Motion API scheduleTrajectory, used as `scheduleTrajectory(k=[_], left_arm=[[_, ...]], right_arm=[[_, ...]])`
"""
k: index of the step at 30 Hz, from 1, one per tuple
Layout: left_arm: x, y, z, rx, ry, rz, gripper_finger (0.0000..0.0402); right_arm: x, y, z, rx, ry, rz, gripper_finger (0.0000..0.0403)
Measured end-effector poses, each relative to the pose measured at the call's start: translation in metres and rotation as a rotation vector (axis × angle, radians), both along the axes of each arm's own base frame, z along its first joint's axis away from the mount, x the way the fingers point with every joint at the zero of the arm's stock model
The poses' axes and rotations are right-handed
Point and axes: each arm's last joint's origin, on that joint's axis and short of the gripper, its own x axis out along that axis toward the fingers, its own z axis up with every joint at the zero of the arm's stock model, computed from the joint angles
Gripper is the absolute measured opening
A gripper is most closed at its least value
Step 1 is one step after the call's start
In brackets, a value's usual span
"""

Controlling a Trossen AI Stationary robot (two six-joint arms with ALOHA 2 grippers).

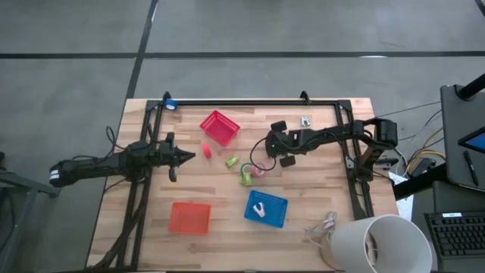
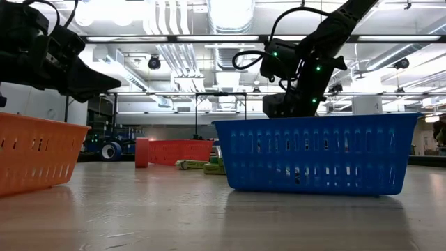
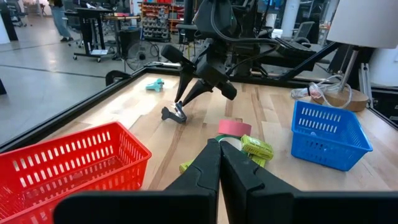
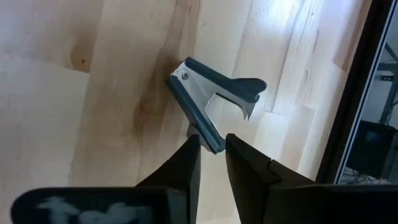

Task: Pick and place Stapler, Stapler remover, tape
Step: Put the black stapler remover into the blue bin

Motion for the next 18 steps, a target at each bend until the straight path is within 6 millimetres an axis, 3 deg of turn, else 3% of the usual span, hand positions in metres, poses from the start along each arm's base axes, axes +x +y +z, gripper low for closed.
scheduleTrajectory(k=[18], left_arm=[[0.000,0.000,0.000,0.000,0.001,0.000,0.0010]], right_arm=[[0.003,-0.001,-0.023,0.024,0.048,-0.012,0.0052]])
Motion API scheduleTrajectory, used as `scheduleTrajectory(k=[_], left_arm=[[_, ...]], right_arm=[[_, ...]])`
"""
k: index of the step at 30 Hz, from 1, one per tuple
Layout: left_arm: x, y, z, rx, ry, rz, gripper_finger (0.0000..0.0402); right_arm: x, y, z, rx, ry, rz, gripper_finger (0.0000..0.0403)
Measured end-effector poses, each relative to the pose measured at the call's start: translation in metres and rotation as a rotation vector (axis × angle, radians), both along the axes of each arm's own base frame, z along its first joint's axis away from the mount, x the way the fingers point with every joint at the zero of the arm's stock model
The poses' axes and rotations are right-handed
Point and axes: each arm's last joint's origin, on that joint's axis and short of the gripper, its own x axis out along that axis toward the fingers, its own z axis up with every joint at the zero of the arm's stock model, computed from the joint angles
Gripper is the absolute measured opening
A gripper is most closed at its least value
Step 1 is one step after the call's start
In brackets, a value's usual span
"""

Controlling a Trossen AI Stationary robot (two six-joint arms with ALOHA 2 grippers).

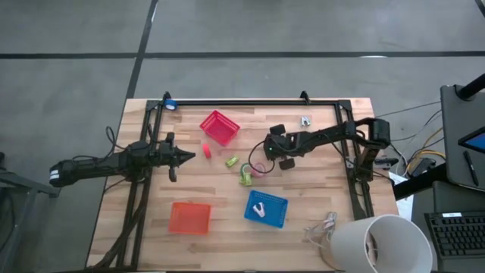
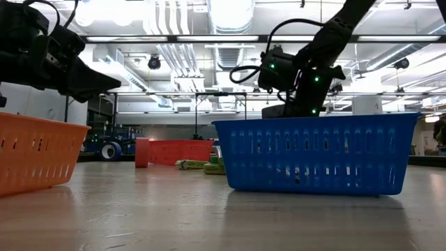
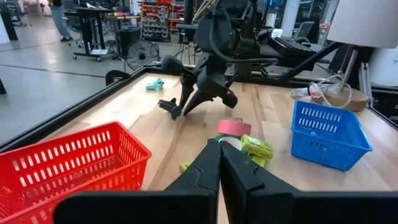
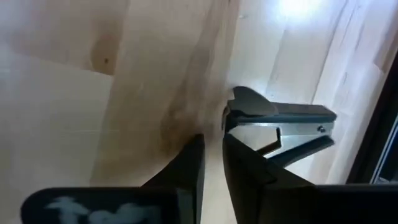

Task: Pick and place Stapler, Stapler remover, tape
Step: Put the black stapler remover into the blue bin

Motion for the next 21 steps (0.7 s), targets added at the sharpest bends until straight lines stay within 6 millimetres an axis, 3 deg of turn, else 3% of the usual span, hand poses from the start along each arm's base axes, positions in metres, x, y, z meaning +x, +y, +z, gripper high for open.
scheduleTrajectory(k=[8,21], left_arm=[[0.000,0.000,0.000,0.000,0.001,0.000,0.0010],[0.000,0.000,0.000,0.000,0.000,0.000,0.0010]], right_arm=[[0.000,-0.001,0.003,0.005,-0.042,-0.074,0.0030],[0.009,-0.002,0.019,0.031,-0.095,-0.156,0.0027]])
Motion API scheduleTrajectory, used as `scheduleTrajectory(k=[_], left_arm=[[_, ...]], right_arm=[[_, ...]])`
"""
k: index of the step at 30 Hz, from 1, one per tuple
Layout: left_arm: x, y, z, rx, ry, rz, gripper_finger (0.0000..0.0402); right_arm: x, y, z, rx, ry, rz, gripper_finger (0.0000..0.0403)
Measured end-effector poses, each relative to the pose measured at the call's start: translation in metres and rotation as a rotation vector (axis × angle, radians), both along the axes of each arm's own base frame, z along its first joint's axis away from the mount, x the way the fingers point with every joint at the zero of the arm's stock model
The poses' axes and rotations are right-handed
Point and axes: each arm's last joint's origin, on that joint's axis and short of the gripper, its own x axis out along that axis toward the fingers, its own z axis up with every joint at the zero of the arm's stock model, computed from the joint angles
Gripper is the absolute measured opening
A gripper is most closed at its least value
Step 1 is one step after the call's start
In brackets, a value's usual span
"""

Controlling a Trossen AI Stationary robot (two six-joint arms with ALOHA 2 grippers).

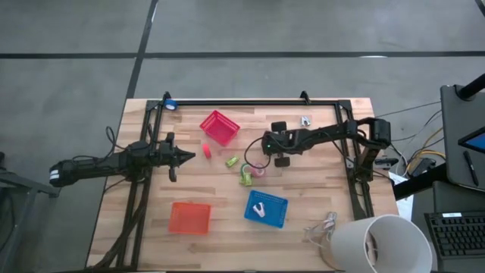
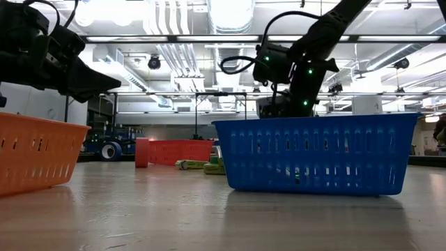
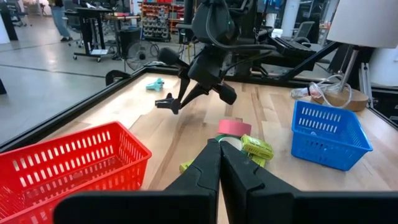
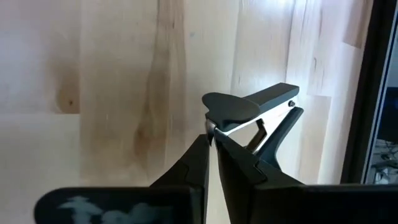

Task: Pick and place Stapler, Stapler remover, tape
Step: Put the black stapler remover into the blue bin

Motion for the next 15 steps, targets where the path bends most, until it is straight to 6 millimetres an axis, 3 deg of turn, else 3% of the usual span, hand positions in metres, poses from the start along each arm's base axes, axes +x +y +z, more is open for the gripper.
scheduleTrajectory(k=[7,15], left_arm=[[0.000,0.000,0.000,0.000,0.000,0.000,0.0010],[0.000,0.000,0.000,0.000,0.000,0.000,0.0010]], right_arm=[[0.009,0.014,0.015,0.023,0.002,-0.011,0.0027],[0.028,0.057,0.050,0.171,-0.032,0.024,0.0027]])
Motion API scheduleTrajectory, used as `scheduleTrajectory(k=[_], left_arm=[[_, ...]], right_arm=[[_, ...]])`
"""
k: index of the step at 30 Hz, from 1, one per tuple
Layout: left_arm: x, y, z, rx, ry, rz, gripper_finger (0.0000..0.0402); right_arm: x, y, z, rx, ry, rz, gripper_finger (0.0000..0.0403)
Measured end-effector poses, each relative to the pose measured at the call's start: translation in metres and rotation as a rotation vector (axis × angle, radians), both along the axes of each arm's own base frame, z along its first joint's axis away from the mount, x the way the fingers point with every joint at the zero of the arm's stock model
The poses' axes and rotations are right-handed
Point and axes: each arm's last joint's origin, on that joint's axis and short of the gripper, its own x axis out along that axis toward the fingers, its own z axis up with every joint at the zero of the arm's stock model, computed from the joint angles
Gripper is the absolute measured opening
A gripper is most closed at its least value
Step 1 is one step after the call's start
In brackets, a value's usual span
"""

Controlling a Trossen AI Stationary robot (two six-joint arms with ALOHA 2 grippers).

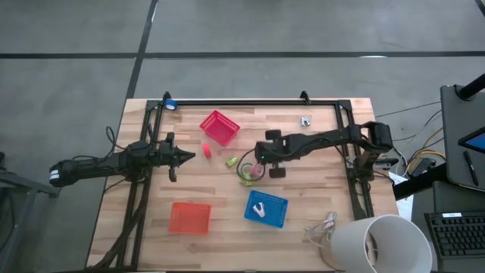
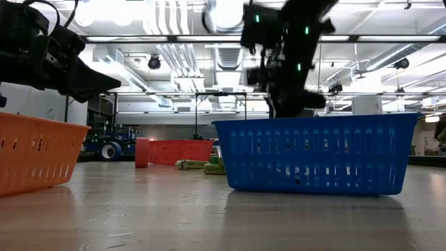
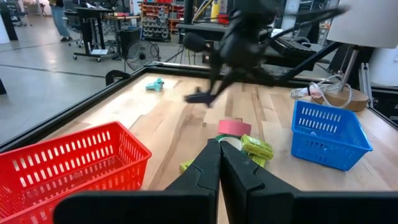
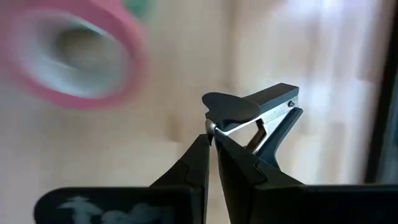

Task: Pick and place Stapler, Stapler remover, tape
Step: Put the black stapler remover into the blue bin

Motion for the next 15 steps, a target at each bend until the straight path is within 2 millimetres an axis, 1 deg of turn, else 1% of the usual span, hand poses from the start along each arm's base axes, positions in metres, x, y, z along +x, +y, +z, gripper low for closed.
scheduleTrajectory(k=[7,11,13,15], left_arm=[[0.000,0.000,0.000,0.000,0.000,0.000,0.0010],[0.000,0.000,0.000,0.000,0.000,0.000,0.0010],[0.000,0.000,0.000,0.000,0.000,0.000,0.0010],[0.000,0.000,0.000,0.000,0.000,0.000,0.0010]], right_arm=[[0.013,0.050,0.039,0.274,-0.068,0.026,0.0027],[0.018,0.082,0.061,0.487,-0.110,0.080,0.0027],[0.019,0.095,0.069,0.607,-0.110,0.101,0.0027],[0.017,0.107,0.073,0.702,-0.093,0.098,0.0027]])
